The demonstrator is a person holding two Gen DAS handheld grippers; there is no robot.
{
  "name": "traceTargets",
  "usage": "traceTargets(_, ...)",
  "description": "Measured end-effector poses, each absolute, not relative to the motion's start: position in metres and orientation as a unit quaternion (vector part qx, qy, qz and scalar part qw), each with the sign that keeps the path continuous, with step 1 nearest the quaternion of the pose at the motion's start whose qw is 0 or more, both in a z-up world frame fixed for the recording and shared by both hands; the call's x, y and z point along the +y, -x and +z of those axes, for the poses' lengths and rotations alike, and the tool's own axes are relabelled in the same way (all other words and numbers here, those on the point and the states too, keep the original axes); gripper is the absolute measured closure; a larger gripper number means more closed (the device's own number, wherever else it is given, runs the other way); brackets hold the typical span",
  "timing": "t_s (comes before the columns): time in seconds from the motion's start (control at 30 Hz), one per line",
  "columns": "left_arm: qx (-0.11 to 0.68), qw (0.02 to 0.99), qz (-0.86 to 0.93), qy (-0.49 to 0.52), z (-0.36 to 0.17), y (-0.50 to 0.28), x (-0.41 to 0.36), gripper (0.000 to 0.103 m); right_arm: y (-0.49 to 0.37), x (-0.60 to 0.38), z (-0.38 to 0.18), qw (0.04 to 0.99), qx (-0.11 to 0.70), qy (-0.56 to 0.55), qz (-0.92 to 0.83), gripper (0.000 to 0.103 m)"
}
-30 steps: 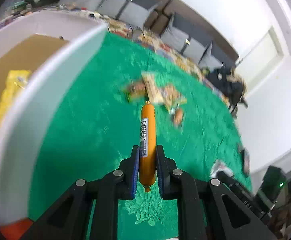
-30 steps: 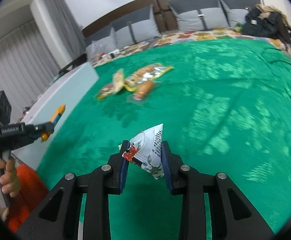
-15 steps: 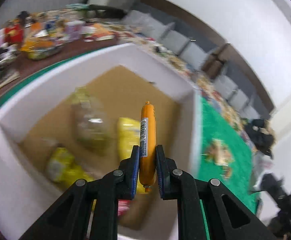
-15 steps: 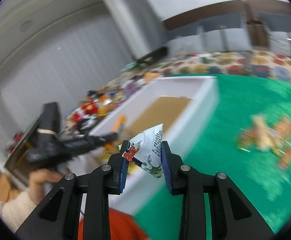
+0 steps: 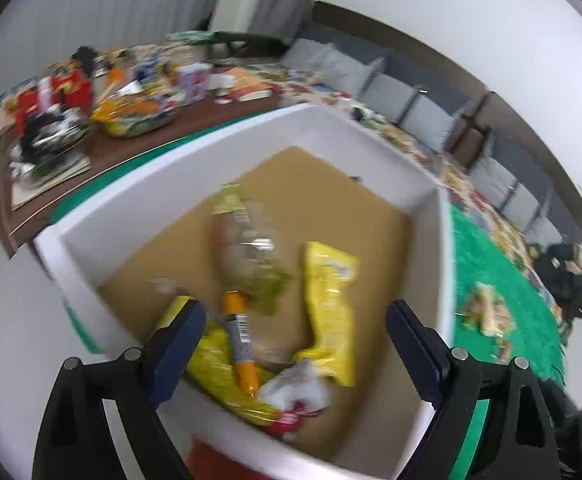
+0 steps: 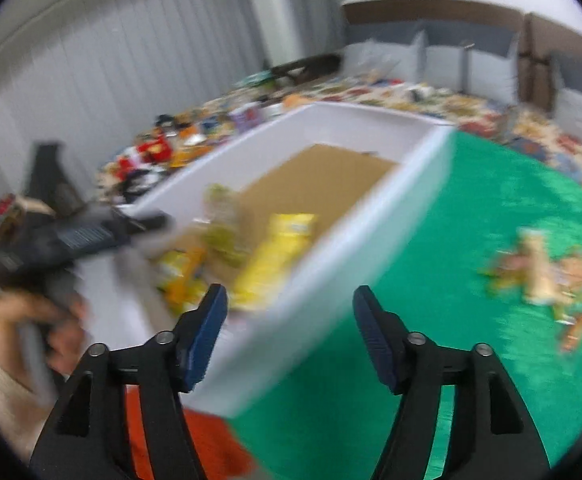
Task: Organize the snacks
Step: 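Move both tools back over the remaining snacks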
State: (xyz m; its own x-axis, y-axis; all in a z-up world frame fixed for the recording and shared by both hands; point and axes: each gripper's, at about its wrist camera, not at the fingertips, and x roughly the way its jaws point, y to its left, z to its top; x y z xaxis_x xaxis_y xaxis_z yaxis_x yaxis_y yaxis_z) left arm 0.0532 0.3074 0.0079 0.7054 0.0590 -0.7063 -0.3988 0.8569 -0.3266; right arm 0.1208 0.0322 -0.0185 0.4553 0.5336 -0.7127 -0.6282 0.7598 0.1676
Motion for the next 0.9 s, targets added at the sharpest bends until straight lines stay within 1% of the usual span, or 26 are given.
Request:
traceTargets(0.07,0.357,0.902,0.099,0.220,0.018,-0.060,0.275,0.010,-0.125,-0.012,-0.039,0.865,0.399,0.089,0.289,0.029)
traceTargets(0.13,0.357,0.909,0.069,0.203,0.028,-0.070,0.243,0.006,-0.135,-0.057,-0.064,0.870,0.421,0.116,0.227,0.029)
traceTargets(0.23,0.370,0.913,0.016,0.170,0.031,-0.087,0.183,0.003,-0.145,-0.135,-0.093,0.870,0.457,0.118,0.141,0.029)
traceTargets(0.3,0.389,0.909,-0.015,0.149,0.023,-0.099,0.147,0.003,-0.151,-0.182,-0.102,0.872,0.469,0.110,0.088,0.029)
traceTargets(0.43,0.453,0.886,-0.059,0.077,-0.022,-0.133,0.058,0.003,-0.162,-0.258,-0.110,0.878,0.474,0.074,-0.001,0.029)
traceTargets(0.5,0.476,0.876,-0.062,0.042,-0.046,-0.148,0.028,0.003,-0.166,-0.279,-0.113,0.877,0.477,0.050,-0.025,0.029)
traceTargets(0.53,0.483,0.873,-0.064,0.028,-0.058,-0.155,0.014,0.003,-0.165,-0.292,-0.114,0.881,0.472,0.021,-0.025,0.027)
traceTargets(0.63,0.491,0.869,-0.063,0.007,-0.081,-0.177,-0.012,0.003,-0.165,-0.305,-0.110,0.884,0.465,-0.017,-0.039,0.025)
traceTargets(0.67,0.492,0.869,-0.059,0.005,-0.086,-0.183,-0.015,0.003,-0.166,-0.306,-0.109,0.884,0.465,-0.020,-0.040,0.024)
traceTargets(0.8,0.493,0.870,-0.031,-0.002,-0.107,-0.208,-0.021,0.003,-0.173,-0.298,-0.111,0.881,0.472,0.003,-0.039,0.017)
traceTargets(0.83,0.494,0.869,-0.025,-0.003,-0.112,-0.211,-0.019,0.002,-0.170,-0.300,-0.112,0.881,0.472,0.001,-0.038,0.017)
traceTargets(0.87,0.482,0.876,-0.018,-0.012,-0.114,-0.210,-0.021,0.000,-0.170,-0.303,-0.112,0.881,0.472,-0.002,-0.036,0.017)
traceTargets(0.9,0.468,0.883,-0.020,-0.013,-0.116,-0.209,-0.022,0.000,-0.169,-0.303,-0.112,0.881,0.471,-0.004,-0.035,0.016)
